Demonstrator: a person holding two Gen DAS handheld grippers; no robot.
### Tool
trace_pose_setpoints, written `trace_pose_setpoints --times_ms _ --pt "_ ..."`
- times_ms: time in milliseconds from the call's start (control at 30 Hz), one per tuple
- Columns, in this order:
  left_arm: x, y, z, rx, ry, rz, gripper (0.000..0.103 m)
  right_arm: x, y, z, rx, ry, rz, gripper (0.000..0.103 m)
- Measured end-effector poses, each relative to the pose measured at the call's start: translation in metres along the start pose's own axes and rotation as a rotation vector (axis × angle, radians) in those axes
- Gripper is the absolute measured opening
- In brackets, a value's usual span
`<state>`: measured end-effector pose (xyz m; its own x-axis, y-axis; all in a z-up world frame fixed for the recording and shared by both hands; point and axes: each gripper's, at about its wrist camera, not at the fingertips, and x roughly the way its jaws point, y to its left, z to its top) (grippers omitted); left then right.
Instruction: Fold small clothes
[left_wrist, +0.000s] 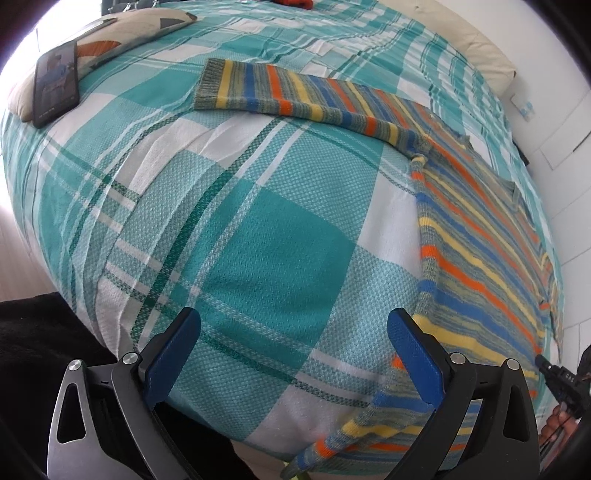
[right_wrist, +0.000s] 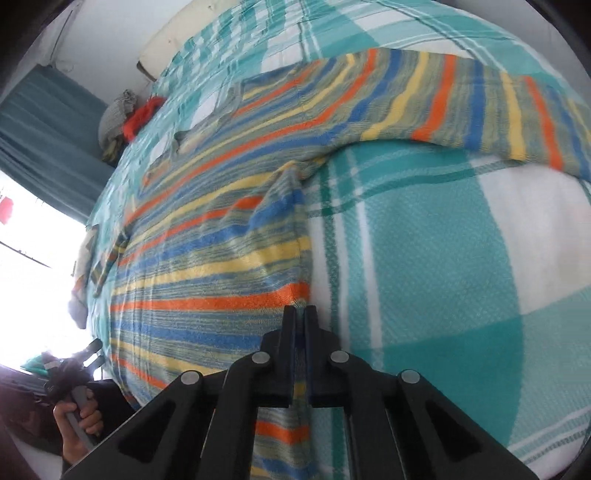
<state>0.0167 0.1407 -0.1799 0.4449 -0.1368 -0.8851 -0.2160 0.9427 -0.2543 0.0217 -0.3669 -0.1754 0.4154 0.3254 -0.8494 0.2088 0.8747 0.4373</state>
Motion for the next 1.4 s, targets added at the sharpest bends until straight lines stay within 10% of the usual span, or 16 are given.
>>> trace_pose_setpoints --times_ms 300,533,1033,1400 --pt "0.006 -0.027 0.002 0.084 -0.008 0.005 0.101 0.004 0.006 -0.017 -0.052 -0.086 -0.059 0.008" --pt "-0.002 -0.030 0.007 0.038 -0.060 -0.044 0.101 -0.034 0.018 -0.051 -0.087 -0.276 -0.111 0.067" --pt "-0.005 -0.034 0.009 0.050 -0.102 0.002 0.101 -0.051 -0.005 -0.061 0.014 -0.359 -0.197 0.068" --pt "-0.011 -0.025 0.009 -0.006 -0.128 0.025 0.101 -0.115 -0.111 -0.006 0.405 -0.497 0.050 0.068"
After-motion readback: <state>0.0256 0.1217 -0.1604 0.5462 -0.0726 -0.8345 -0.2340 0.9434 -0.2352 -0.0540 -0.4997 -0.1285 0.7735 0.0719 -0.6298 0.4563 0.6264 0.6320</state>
